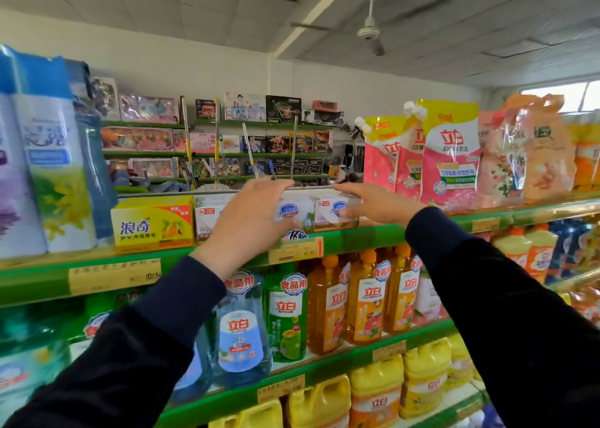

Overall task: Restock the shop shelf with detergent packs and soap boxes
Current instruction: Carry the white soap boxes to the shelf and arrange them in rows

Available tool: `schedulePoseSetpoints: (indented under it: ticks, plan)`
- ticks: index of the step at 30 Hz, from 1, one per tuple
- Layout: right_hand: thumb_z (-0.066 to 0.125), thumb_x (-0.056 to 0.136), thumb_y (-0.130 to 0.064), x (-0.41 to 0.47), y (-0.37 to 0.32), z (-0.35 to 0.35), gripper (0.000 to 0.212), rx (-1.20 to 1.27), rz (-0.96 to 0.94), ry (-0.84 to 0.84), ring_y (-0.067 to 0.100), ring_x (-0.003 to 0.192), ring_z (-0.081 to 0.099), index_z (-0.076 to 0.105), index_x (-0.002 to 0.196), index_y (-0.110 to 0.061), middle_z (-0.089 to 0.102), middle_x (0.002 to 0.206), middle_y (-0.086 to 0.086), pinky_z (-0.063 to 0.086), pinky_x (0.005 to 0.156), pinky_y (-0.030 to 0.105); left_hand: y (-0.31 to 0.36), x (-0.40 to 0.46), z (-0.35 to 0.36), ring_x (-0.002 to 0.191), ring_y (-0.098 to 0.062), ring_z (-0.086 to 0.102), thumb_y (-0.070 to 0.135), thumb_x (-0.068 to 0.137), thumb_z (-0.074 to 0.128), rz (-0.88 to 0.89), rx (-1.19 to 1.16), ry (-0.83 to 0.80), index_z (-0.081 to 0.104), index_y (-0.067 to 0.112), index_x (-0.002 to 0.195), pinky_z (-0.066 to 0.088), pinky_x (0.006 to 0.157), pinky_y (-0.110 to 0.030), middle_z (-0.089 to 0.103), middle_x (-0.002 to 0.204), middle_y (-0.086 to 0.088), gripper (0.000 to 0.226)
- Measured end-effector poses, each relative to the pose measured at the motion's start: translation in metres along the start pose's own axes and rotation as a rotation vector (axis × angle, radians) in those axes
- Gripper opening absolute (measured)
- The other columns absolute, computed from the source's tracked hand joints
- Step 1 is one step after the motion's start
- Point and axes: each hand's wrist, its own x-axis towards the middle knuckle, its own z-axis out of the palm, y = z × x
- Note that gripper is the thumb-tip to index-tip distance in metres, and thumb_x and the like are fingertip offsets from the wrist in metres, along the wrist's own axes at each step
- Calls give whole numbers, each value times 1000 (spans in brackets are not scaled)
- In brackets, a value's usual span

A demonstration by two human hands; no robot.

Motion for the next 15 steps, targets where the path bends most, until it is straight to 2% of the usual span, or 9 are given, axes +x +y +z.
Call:
schedulePoseSetpoints:
  ticks: [3,5,7,8,10,15]
  plan:
    - [72,94,-32,16,7,-17,58,-97,3,41,25,136,48,52,146,-17,50,152,6,34,97,27,-27,3,-28,146,-23,37,58,87,69,-44,88,-22,35,32,156,36,114,-45,45,158,2,81]
    - [74,91,-33,26,3,-29,48,-176,-13,172,22,115,56,61,136,-18,61,137,5,38,82,28,-44,5,-46,145,-25,40,66,85,65,-77,214,-53,34,31,158,36,115,-44,45,158,2,86]
    - [75,90,-33,35,-12,-36,41,-211,-40,324,17,96,57,64,126,-19,67,120,-1,37,65,28,-55,6,-60,146,-27,38,75,83,58,-113,323,-137,32,32,158,33,118,-46,42,161,1,91]
    - [76,89,-33,44,-25,-36,40,-186,-70,374,17,95,58,65,125,-19,67,116,-3,40,64,29,-61,5,-66,147,-27,37,80,81,54,-136,368,-183,33,33,158,31,120,-47,41,161,0,93]
    - [76,89,-35,60,-56,-29,45,-91,-165,378,19,104,61,64,129,-19,67,122,0,50,79,34,-67,2,-73,147,-27,38,89,75,46,-164,449,-267,39,35,155,26,122,-48,43,160,1,97]
    - [72,93,-36,98,-139,12,58,-51,-365,113,24,127,57,55,143,-13,59,143,6,43,97,30,-83,-9,-81,153,-20,25,84,79,52,-223,465,-307,52,42,145,8,124,-54,36,163,11,78]
